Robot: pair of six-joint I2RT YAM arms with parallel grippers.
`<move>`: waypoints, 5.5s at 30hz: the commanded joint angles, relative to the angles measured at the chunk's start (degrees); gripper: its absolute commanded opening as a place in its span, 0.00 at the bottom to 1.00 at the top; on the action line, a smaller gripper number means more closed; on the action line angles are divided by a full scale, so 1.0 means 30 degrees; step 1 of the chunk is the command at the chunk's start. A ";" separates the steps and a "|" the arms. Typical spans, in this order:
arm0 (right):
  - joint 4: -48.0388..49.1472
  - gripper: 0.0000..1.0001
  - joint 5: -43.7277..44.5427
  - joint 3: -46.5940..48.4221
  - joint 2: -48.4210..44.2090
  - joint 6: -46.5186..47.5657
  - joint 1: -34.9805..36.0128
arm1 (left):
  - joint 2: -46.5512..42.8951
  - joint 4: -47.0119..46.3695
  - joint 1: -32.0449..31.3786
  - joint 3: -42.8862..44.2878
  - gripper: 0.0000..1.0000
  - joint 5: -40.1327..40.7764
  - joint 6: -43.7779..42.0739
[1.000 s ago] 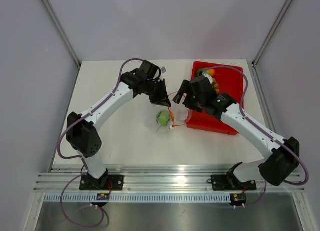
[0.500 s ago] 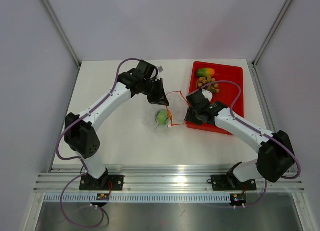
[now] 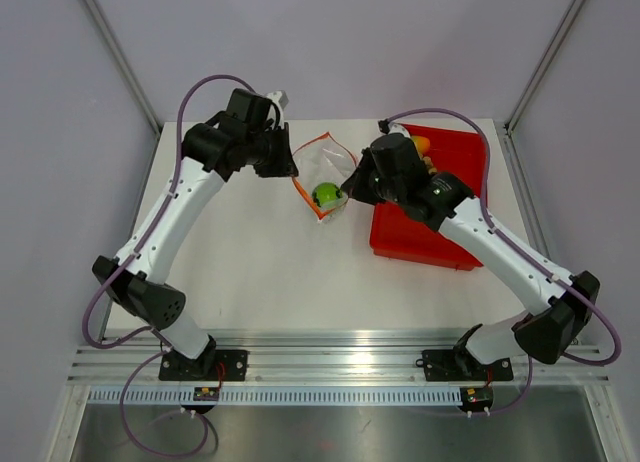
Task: Place the food in the zip-top bag and seal the zipper
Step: Adjust the zipper food storage bag at the center of the board, then adjust the fake fruit in the bin, then pick up the fake fruit from the bin.
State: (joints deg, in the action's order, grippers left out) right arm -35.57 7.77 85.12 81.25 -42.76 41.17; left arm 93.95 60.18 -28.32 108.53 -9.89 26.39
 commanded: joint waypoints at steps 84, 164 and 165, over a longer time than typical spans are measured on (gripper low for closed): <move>-0.1149 0.82 0.0574 1.0614 1.4159 0.0956 -1.1525 | 0.0353 -0.2395 -0.0142 -0.3569 0.00 0.0865 -0.1912; 0.6672 0.35 -0.1243 -0.5105 0.3422 0.2826 -1.0851 | 0.2606 -0.3539 -0.1606 -0.2693 0.00 0.0895 -0.1123; 0.6353 0.35 -0.1184 -0.5431 0.3008 0.2945 -1.0851 | 0.2985 -0.3509 -0.1664 -0.2488 0.00 0.0575 -0.1035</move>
State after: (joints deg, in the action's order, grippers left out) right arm -16.51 2.44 71.46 95.59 -36.51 8.38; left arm 100.90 50.11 -32.18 97.08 -6.83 22.02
